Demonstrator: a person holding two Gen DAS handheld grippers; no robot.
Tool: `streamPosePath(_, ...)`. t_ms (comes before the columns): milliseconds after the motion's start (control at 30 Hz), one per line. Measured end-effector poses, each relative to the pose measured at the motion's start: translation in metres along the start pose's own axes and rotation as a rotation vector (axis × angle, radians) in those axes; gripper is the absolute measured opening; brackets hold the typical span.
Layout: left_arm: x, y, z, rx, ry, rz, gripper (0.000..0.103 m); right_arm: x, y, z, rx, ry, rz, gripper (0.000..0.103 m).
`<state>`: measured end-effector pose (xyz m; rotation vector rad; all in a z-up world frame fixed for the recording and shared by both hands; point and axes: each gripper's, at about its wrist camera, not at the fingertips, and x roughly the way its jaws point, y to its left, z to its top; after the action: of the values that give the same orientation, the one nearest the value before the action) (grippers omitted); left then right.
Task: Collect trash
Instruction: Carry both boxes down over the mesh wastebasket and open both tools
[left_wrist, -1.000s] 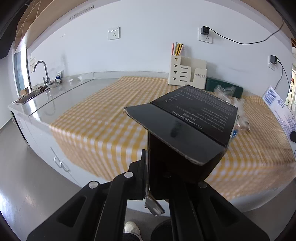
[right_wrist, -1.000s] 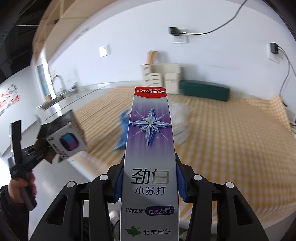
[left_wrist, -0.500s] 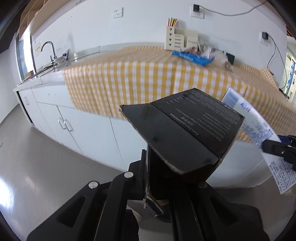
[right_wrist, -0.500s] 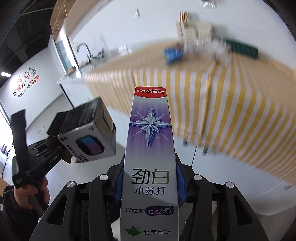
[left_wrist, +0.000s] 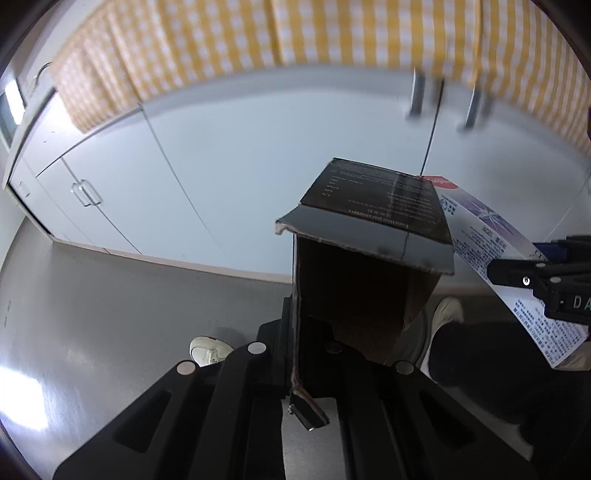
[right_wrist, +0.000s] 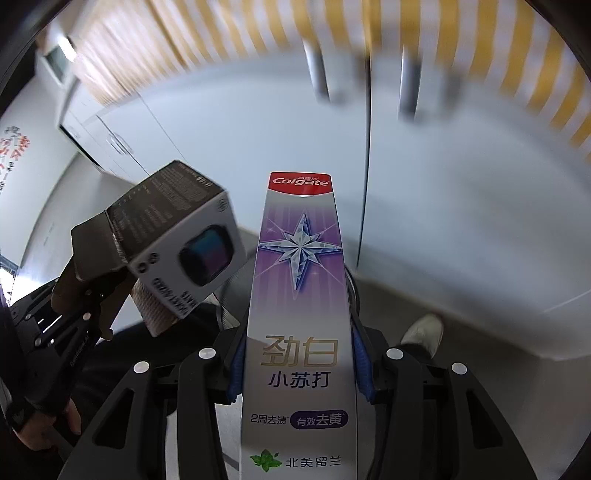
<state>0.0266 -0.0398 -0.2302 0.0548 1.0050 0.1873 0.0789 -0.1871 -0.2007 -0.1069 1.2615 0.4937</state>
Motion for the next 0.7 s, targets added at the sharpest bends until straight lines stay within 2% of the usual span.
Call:
streamPosePath(67, 0.027, -0.006, -0.008, 0.025, 0.039, 0.002, 0.003, 0.034, -0.007, -0.001, 0.043, 0.063, 0.018, 0.049)
streamPosePath(167, 0.074, -0.013, -0.023, 0.044, 0.143, -0.011, 0.003, 0.078, -0.012, -0.004, 0.067, 0.142, 0.03, 0.049)
streamPosePath(367, 0.14, -0.009, -0.04, 0.009, 0.34, -0.077, 0.003, 0.146, -0.024, -0.005, 0.148, 0.272, 0.059, 0.049)
streamPosePath(467, 0.161, -0.007, -0.043, 0.012, 0.383, -0.091, 0.004, 0.164, -0.026, -0.006, 0.172, 0.314, 0.075, 0.05)
streamPosePath(600, 0.175, -0.012, -0.048, 0.023, 0.399, -0.099, 0.004, 0.186, -0.031, -0.011, 0.19, 0.365, 0.075, 0.051)
streamPosePath(633, 0.176, -0.015, -0.05, 0.028, 0.403, -0.099, 0.004, 0.188, -0.035, -0.01, 0.187, 0.364, 0.064, 0.053)
streamPosePath(667, 0.178, -0.014, -0.051, 0.031, 0.406, -0.101, 0.007, 0.187, -0.035, -0.007, 0.184, 0.356, 0.05, 0.065)
streamPosePath(700, 0.18, -0.018, -0.05, 0.037, 0.41, -0.099, 0.009, 0.185, -0.037, -0.003, 0.185, 0.346, 0.045, 0.072)
